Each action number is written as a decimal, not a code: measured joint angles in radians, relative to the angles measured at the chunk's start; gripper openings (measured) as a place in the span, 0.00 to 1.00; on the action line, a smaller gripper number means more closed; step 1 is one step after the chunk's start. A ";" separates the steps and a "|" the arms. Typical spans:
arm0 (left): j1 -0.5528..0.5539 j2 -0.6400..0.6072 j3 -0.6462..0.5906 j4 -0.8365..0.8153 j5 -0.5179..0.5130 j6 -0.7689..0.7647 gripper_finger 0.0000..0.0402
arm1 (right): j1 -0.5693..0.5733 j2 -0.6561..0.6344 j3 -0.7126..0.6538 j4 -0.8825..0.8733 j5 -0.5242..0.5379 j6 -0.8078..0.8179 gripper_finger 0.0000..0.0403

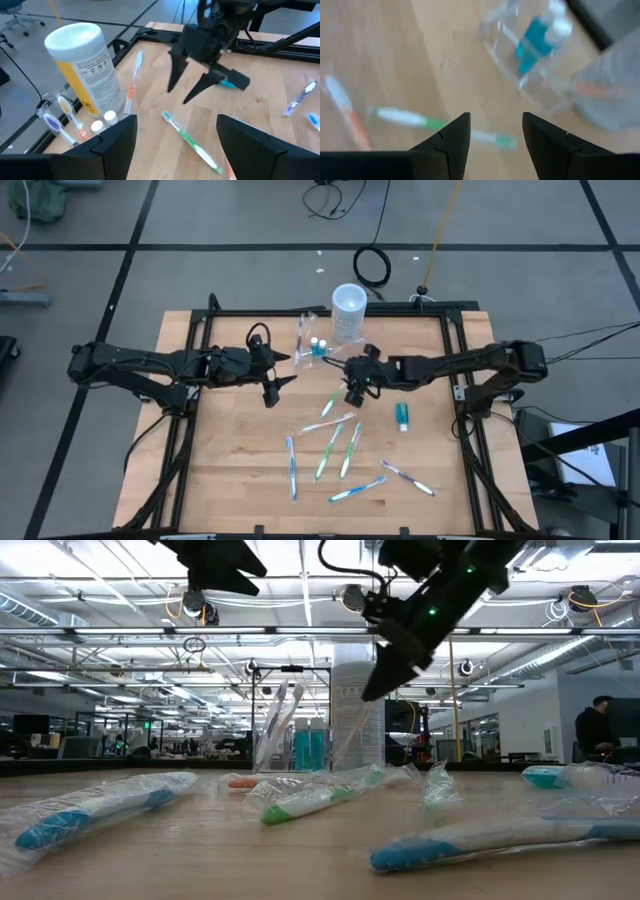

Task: Pick & Place toothbrushing station
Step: Put the top left green toothbrush into the transparent organizer

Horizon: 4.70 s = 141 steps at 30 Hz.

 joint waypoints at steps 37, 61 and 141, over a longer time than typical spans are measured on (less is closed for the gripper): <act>0.002 0.047 0.000 0.078 -0.001 0.006 0.68 | -0.138 0.005 -0.527 0.852 0.007 0.570 0.42; 0.001 0.047 0.000 0.069 -0.001 0.005 0.68 | -0.121 0.345 -0.358 0.915 -0.095 0.557 0.42; 0.001 0.047 0.000 0.070 0.001 0.002 0.68 | 0.050 0.144 -0.362 0.593 -0.128 -0.490 0.03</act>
